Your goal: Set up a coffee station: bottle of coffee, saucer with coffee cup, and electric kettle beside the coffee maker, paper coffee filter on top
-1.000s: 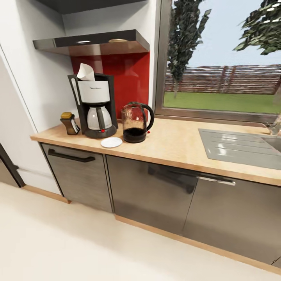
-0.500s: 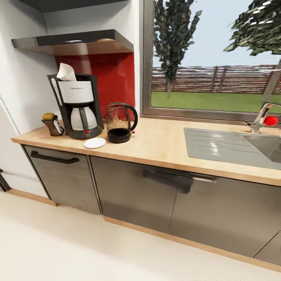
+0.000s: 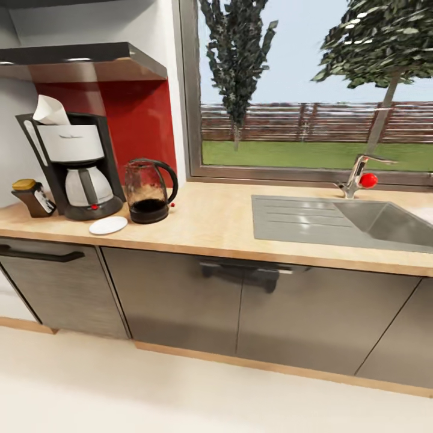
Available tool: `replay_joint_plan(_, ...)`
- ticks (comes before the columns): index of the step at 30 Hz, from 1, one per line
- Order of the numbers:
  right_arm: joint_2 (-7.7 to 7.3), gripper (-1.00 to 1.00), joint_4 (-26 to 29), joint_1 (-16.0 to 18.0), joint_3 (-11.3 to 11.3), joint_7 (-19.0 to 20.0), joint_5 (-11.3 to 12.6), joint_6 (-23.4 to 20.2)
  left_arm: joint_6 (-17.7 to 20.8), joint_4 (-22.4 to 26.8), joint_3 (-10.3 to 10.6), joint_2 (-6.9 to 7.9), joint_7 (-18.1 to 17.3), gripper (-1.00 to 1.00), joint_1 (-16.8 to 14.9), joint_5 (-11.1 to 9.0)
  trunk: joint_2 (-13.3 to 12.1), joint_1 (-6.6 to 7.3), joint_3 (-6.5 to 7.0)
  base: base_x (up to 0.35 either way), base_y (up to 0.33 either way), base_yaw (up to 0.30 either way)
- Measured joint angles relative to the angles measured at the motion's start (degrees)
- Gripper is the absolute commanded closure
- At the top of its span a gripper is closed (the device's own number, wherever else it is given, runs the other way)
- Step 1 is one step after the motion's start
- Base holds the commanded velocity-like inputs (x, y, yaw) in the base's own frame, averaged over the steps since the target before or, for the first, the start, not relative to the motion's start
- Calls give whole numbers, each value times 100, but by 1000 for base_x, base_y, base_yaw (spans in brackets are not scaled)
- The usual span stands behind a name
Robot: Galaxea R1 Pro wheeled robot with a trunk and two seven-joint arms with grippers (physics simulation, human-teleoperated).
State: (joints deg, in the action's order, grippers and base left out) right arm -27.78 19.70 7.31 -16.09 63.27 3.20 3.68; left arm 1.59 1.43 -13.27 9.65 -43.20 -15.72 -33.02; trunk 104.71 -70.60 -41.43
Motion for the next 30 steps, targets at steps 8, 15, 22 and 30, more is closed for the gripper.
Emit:
replay_joint_plan(8, 0, -100, -5, 1, -4, -5, -4, 1, 0, 1, 0, 0, 2, -100, 1, 0, 0, 1, 0, 26, -77, -189)
replay_joint_plan(15, 0, -100, -7, 1, -6, -27, -6, 8, 0, 2, 0, 0, 1, -100, 1, 1, 0, 1, 0, 88, -264, -41)
replay_joint_plan(22, 0, -100, -6, -1, -10, -31, -4, 8, 0, 0, 0, -1, 2, -100, 0, 1, 0, 1, 0, 95, -289, -214)
replay_joint_plan(30, 0, -100, -6, -1, -14, -32, -4, 8, 0, 0, 0, -1, 2, -100, 0, 1, 0, 0, 0, 29, -299, -274)
